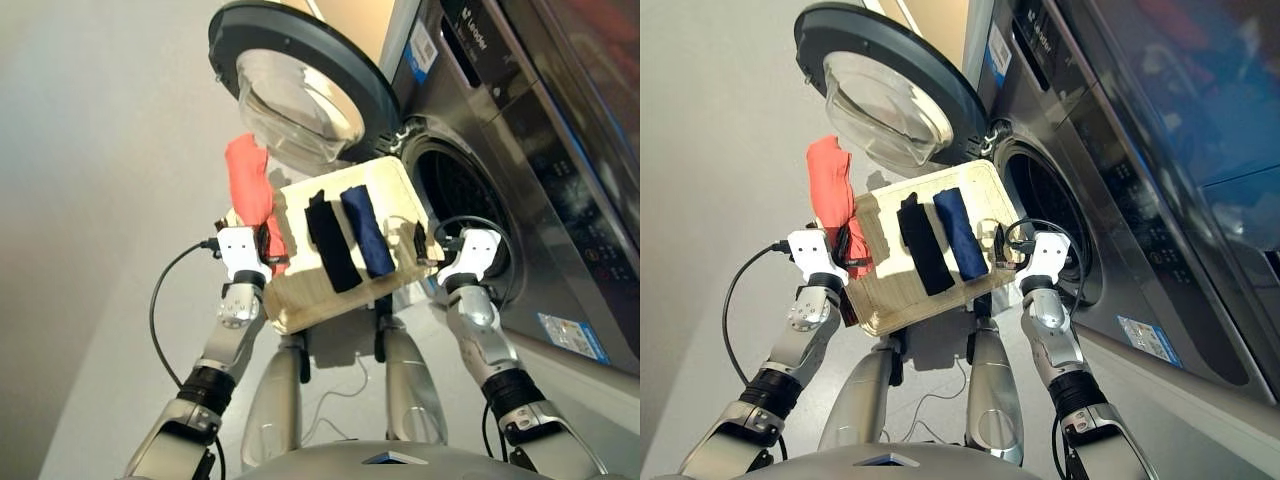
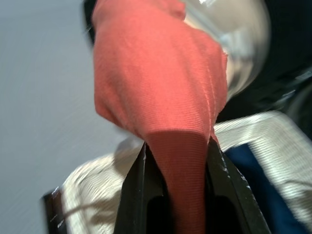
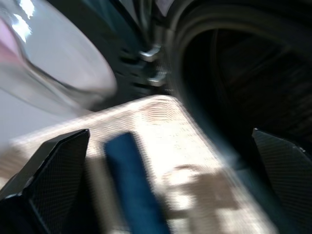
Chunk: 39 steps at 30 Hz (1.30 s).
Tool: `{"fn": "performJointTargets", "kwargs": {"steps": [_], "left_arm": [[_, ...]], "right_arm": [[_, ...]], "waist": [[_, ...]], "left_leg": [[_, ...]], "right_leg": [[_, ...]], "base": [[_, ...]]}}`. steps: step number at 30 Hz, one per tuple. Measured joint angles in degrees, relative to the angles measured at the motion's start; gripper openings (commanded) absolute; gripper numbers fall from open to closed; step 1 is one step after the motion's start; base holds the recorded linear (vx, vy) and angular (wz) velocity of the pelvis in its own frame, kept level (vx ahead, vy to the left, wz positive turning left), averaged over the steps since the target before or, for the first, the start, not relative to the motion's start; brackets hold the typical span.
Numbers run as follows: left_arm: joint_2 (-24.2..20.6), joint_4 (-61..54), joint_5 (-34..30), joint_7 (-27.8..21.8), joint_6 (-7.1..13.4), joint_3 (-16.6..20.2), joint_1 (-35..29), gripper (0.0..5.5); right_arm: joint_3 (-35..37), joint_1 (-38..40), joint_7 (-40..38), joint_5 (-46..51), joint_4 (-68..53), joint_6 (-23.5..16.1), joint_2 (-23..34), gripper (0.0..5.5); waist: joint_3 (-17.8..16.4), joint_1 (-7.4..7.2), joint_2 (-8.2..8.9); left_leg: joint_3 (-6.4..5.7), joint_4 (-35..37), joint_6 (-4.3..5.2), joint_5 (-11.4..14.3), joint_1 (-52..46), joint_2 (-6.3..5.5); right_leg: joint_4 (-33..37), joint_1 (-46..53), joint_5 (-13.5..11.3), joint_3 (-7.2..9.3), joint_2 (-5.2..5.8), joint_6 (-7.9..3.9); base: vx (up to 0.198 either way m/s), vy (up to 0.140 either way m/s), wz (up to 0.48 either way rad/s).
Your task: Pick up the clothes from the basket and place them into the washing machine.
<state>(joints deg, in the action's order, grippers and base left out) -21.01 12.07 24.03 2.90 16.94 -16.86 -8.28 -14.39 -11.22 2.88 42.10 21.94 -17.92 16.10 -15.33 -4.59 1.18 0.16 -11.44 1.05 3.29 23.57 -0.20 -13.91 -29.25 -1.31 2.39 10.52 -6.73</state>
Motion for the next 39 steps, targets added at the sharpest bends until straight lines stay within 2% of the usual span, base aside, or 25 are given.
{"fn": "performJointTargets", "kwargs": {"steps": [4,9,14,18,21,27,30,34,36,39], "left_arm": [[-4.9,-4.4,3.1,-7.4,-0.2,-1.8,0.2,0.00],[-9.7,-7.1,10.5,-17.3,-0.3,-2.1,2.1,0.00],[-11.1,-6.8,16.3,-25.1,-0.6,-1.9,3.4,0.00],[-11.1,-5.4,23.1,-31.4,-2.0,-1.9,3.2,0.00],[-11.2,-5.3,27.5,-35.8,-3.9,-2.0,3.3,0.00],[-11.7,-4.9,31.0,-41.7,-6.8,-2.3,3.2,0.00],[-13.6,-4.8,32.8,-44.5,-8.6,-5.2,2.9,0.00],[-15.7,-4.7,32.9,-47.5,-10.4,-10.7,1.1,0.00],[-15.5,-3.7,32.9,-48.1,-10.6,-12.2,0.3,0.00],[-13.2,-1.8,33.7,-48.2,-11.0,-12.6,0.3,0.00]], "right_arm": [[-3.5,-1.9,8.7,14.9,5.4,4.6,-1.2,5.50],[-6.0,-0.2,16.7,22.0,7.1,9.9,-1.5,5.50],[-6.0,1.2,22.2,26.2,7.0,11.3,-0.3,5.50],[-8.3,1.4,25.6,27.0,6.4,13.0,1.0,5.50],[-10.5,1.7,28.1,28.7,4.9,15.6,1.4,5.50],[-12.5,3.9,32.0,32.8,3.6,18.2,0.2,5.50],[-13.8,4.0,33.2,34.4,3.6,20.2,0.5,5.50],[-16.4,3.0,34.1,34.9,4.0,21.2,1.0,5.50],[-17.4,2.0,34.1,34.9,4.5,21.2,0.7,5.50],[-17.7,-0.1,33.9,35.0,4.8,21.1,-1.0,5.50]], "waist": [[-0.1,1.38,-0.69],[0.2,1.70,-1.35],[0.9,1.62,-2.50],[1.5,1.63,-3.57],[1.6,1.65,-3.64],[3.1,1.59,-3.67],[3.4,1.61,-3.66],[3.5,1.58,-3.72],[3.7,1.58,-3.73],[4.8,1.62,-3.65]], "left_leg": [[0.12,0.3,-0.06,-0.1,-1.6,-0.17],[0.41,0.2,-0.09,-0.3,-1.4,-0.42],[1.34,0.2,-0.18,-0.3,-0.1,-0.49],[1.49,0.1,-0.18,-0.3,0.3,-0.64],[1.56,0.1,-0.18,-0.3,0.3,-0.68],[2.38,-0.2,-0.20,-0.3,1.6,-0.86],[3.08,-0.3,-0.23,-0.3,1.9,-0.87],[3.14,-0.6,-0.23,-0.3,2.1,-0.83],[3.15,-0.8,-0.24,-0.3,2.1,-0.80],[3.14,-0.9,-0.24,-0.3,2.3,-0.78]], "right_leg": [[0.1,1.4,0.1,-0.18,0.13,-0.10],[-0.1,1.0,0.1,-0.57,0.16,-0.09],[-0.2,-0.8,-0.2,-1.52,0.15,-0.23],[-0.2,-1.3,-0.5,-1.66,0.06,-0.23],[-0.3,-1.4,-0.5,-1.77,0.05,-0.21],[-1.0,-3.3,-0.6,-2.71,0.04,-0.26],[-0.9,-3.9,-1.0,-3.40,-0.04,-0.34],[-1.1,-4.1,-1.1,-3.51,-0.09,-0.33],[-1.1,-4.0,-1.2,-3.54,-0.11,-0.28],[-1.0,-4.1,-1.2,-3.53,-0.14,-0.26]], "base": [[0.000,0.000,0.000],[0.000,0.000,0.000],[0.000,0.000,0.000],[0.000,0.000,0.000],[0.000,0.000,0.000],[0.000,0.000,0.000],[0.000,0.000,0.000],[0.000,0.000,0.000],[0.000,0.000,0.000],[0.000,0.000,0.000]]}}
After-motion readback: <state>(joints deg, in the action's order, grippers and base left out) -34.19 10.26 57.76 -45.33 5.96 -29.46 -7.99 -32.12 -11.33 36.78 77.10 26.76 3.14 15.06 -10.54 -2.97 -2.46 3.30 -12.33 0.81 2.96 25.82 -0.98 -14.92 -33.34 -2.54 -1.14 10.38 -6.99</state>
